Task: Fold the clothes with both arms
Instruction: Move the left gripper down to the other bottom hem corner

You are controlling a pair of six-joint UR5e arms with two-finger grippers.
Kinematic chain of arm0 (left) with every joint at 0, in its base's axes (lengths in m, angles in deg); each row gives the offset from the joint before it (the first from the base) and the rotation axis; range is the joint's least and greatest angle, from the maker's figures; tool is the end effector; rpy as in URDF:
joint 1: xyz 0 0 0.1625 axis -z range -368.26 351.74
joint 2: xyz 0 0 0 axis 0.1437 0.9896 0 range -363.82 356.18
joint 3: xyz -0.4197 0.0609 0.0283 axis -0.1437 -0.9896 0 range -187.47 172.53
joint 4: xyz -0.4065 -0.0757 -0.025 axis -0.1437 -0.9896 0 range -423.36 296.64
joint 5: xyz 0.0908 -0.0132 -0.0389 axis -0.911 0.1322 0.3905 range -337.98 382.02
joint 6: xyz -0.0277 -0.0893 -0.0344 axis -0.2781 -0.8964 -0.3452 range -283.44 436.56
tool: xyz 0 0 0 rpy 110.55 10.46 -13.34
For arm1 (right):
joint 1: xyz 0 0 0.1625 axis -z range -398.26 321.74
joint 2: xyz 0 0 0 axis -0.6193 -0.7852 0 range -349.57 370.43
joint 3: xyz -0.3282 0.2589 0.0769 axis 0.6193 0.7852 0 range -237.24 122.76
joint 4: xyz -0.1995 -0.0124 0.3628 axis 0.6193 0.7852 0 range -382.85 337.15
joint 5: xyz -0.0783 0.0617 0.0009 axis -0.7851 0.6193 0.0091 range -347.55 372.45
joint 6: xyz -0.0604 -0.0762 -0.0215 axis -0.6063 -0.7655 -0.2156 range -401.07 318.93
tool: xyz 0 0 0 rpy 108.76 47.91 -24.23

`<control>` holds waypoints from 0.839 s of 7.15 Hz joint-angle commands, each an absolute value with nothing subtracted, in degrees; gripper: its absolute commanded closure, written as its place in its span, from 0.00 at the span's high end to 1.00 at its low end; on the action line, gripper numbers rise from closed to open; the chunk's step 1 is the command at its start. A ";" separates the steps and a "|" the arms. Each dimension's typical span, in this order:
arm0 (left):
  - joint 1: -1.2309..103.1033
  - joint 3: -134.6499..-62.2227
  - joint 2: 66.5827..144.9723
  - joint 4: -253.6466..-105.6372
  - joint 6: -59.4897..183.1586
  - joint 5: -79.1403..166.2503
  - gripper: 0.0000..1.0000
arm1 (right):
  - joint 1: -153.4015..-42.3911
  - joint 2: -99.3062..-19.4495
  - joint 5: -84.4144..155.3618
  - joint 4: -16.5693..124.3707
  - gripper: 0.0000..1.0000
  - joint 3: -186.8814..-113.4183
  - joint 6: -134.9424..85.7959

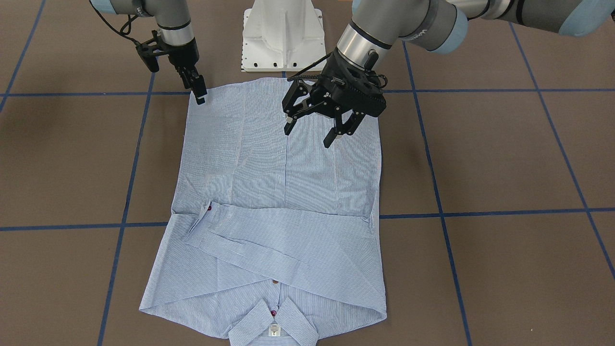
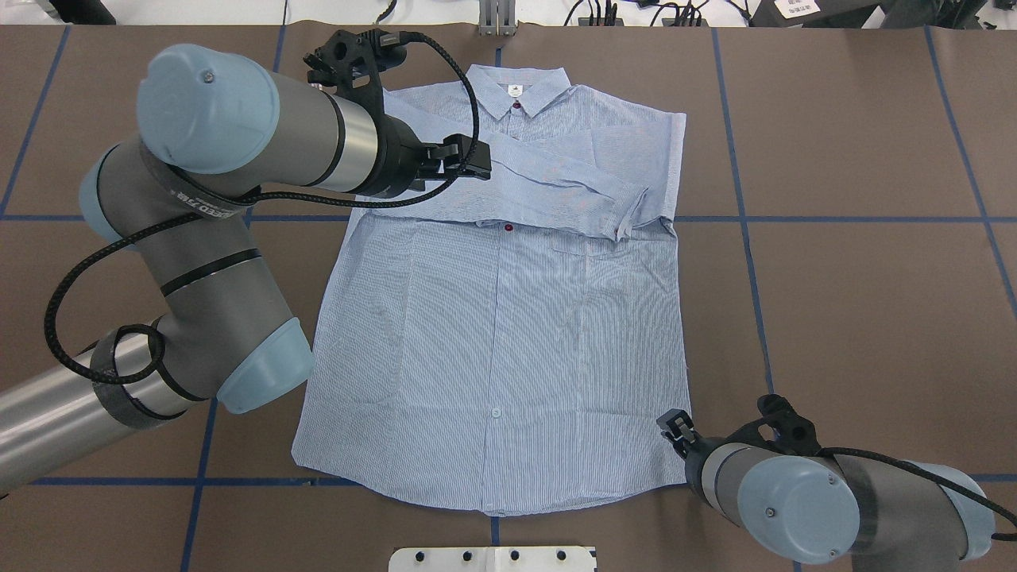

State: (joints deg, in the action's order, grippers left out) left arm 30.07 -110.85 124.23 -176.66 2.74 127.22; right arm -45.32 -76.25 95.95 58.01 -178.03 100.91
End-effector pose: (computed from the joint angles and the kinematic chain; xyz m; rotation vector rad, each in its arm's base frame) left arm 0.4241 -0.4721 0.1198 0.3921 1.2556 -0.1564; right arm -0.4684 -0.2037 0.3707 -0.1973 -0.7733 1.0208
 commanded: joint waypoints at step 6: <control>30.06 -110.91 124.06 -176.74 2.30 127.23 0.91 | -43.80 -76.41 96.04 58.19 0.00 -177.56 101.48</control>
State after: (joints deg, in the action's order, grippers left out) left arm 30.04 -110.89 124.06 -176.74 2.34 127.23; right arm -43.86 -76.41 96.04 58.11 -177.19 101.33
